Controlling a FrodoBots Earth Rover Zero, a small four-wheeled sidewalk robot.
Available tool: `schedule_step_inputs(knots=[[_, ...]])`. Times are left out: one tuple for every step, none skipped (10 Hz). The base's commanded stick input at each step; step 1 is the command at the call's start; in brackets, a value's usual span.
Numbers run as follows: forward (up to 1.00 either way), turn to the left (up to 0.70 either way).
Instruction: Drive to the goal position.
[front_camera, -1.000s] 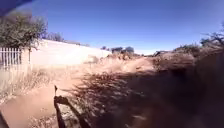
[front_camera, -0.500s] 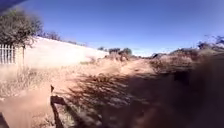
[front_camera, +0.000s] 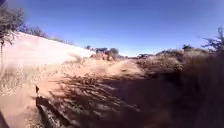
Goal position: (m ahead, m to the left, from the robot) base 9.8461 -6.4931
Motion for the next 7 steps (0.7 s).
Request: schedule_step_inputs(knots=[[0.50, -0.50], [0.50, -0.50], [0.50, -0.11], [0.50, 0.00], [0.50, 0.00], [0.50, 0.00], [0.50, 0.00]])
